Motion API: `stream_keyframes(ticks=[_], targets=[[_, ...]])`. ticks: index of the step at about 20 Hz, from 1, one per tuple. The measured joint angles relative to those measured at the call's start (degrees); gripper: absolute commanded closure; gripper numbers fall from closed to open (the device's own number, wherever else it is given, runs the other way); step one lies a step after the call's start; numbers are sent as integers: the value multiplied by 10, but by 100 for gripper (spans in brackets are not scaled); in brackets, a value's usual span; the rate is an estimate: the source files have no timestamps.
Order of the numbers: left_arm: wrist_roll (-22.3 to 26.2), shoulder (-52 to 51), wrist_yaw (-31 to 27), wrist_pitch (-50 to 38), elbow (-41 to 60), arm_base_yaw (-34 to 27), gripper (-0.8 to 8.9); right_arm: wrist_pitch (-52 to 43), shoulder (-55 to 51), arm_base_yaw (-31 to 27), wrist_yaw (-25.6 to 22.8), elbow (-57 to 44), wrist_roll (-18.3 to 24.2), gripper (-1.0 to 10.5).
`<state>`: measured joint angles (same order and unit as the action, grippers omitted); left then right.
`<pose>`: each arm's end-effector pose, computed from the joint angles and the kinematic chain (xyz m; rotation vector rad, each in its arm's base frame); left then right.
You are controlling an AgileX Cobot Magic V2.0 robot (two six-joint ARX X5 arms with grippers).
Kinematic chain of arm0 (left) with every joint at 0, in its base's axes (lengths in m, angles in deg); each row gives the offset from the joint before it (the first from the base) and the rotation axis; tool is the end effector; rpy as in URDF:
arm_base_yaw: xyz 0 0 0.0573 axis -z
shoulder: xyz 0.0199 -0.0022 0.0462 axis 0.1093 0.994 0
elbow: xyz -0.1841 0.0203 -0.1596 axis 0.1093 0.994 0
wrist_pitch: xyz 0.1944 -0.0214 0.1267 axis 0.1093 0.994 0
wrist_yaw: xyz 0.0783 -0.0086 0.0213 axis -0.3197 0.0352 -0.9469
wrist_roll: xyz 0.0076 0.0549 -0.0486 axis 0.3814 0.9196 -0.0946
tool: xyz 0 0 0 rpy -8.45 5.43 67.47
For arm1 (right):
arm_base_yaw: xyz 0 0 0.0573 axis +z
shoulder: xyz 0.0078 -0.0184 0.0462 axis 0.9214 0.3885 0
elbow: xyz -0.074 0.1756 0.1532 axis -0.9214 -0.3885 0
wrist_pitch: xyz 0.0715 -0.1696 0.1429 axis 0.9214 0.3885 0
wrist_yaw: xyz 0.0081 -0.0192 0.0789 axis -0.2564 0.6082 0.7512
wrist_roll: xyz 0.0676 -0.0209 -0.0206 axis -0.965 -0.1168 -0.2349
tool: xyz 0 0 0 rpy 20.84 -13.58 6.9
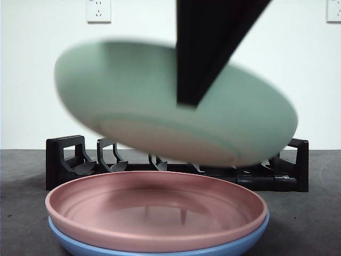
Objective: Place the plate
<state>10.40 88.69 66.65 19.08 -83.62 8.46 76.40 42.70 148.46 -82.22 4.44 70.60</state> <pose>0.1506 -0.0331 0.3086 -0.1302 0.7496 -0.0372 0.0509 0.2476 0.2246 -1.1408 0.8354 1.1140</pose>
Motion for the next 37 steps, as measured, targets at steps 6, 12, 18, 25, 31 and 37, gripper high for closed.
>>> stream_keyframes(ticks=[6,12,18,25,31,37], targets=[[0,0,0,0,0,0,447,-37,60,-14,13,0,20,932],[0,0,0,-13,0,0,447,-57,80,-64,45,0,44,932],[0,0,0,-14,0,0,447,-68,80,-95,111,0,59,932],[0,0,0,-14,0,0,447,-66,80,-96,176,0,61,767],[0,0,0,-14,0,0,447,-56,71,-97,173,8,17,651],[0,0,0,-12,0,0,447,-145,-75,-209,14,12,10,651]])
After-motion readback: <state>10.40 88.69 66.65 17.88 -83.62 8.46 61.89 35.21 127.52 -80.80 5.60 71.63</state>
